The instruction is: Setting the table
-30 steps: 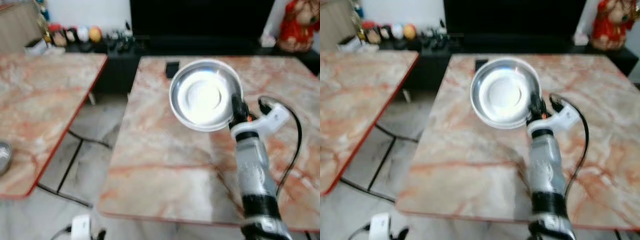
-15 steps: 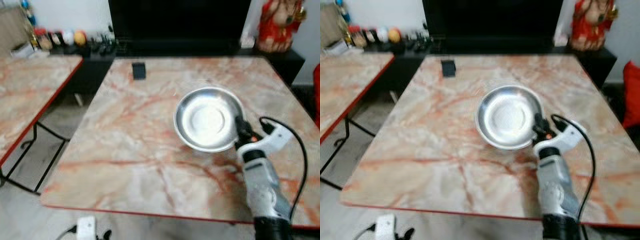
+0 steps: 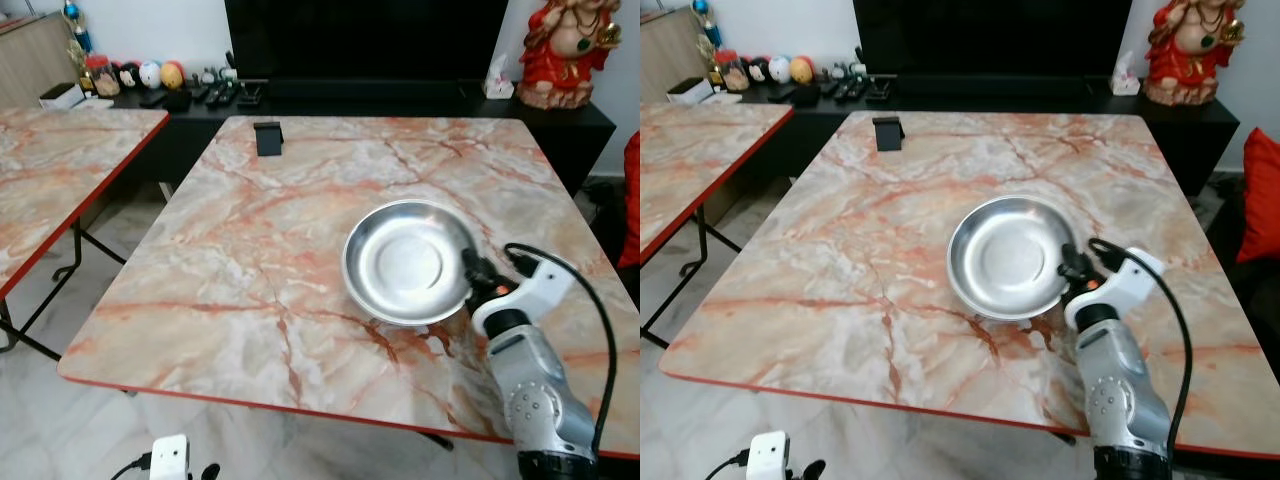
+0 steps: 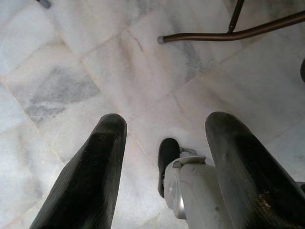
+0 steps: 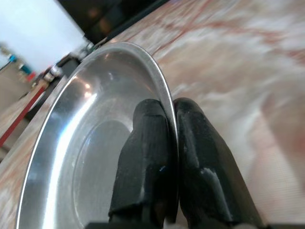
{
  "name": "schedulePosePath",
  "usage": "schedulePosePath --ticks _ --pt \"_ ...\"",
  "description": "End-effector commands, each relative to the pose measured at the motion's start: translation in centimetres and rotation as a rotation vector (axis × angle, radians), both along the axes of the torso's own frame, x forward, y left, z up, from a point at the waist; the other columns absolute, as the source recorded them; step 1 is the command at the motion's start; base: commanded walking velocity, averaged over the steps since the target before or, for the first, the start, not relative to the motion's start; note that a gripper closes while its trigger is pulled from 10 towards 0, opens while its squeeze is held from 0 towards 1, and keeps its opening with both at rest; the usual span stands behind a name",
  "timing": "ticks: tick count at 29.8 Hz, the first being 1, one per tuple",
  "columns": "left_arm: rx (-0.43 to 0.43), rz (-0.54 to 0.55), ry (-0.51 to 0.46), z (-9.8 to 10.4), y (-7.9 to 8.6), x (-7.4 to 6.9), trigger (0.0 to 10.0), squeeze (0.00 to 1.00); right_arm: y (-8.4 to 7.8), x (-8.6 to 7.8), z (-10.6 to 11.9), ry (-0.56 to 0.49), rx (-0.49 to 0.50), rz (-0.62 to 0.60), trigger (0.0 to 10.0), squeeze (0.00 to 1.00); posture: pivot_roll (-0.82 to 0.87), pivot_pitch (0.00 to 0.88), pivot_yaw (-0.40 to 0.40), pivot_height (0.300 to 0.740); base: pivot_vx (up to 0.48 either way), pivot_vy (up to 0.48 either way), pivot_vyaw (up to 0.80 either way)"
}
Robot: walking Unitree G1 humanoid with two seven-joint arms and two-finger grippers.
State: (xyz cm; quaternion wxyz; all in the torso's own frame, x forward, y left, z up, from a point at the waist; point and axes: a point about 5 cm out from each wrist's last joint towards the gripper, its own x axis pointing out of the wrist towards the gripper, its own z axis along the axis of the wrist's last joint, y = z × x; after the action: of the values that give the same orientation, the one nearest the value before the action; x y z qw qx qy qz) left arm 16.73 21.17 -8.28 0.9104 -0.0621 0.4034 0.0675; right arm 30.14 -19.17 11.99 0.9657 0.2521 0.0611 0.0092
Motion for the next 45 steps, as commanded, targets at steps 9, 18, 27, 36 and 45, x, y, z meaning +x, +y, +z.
schedulePosePath --ticks 9,18,27,36,45 --pt "0.010 -0.010 0.033 -0.1 0.4 -0.3 10.0 0.00 0.1 -0.2 -1.6 0.160 -0.056 -0.027 10.0 0.00 -0.10 0.000 0.051 0.740 0.000 0.000 0.00" --pt "0.021 -0.017 0.030 0.1 1.2 0.0 10.0 0.00 -0.2 -2.2 -3.6 0.308 -0.092 -0.025 10.0 0.00 -0.11 0.000 0.070 0.740 0.000 0.000 0.00" --pt "0.018 -0.032 0.030 0.2 1.2 0.0 10.0 0.00 -0.6 -4.0 -4.2 0.424 -0.124 -0.001 10.0 0.00 -0.12 0.000 0.073 0.740 0.000 0.000 0.00" --pt "0.013 -0.033 0.047 0.0 0.9 -0.1 10.0 0.00 -0.2 -4.8 -4.1 0.450 -0.138 0.055 10.0 0.00 -0.11 0.000 0.063 0.740 0.000 0.000 0.00" --pt "0.007 -0.029 0.062 -0.2 0.4 -0.2 10.0 0.00 -0.4 -5.3 -4.5 0.487 -0.168 0.062 10.0 0.00 -0.12 0.000 0.060 0.740 0.000 0.000 0.00"
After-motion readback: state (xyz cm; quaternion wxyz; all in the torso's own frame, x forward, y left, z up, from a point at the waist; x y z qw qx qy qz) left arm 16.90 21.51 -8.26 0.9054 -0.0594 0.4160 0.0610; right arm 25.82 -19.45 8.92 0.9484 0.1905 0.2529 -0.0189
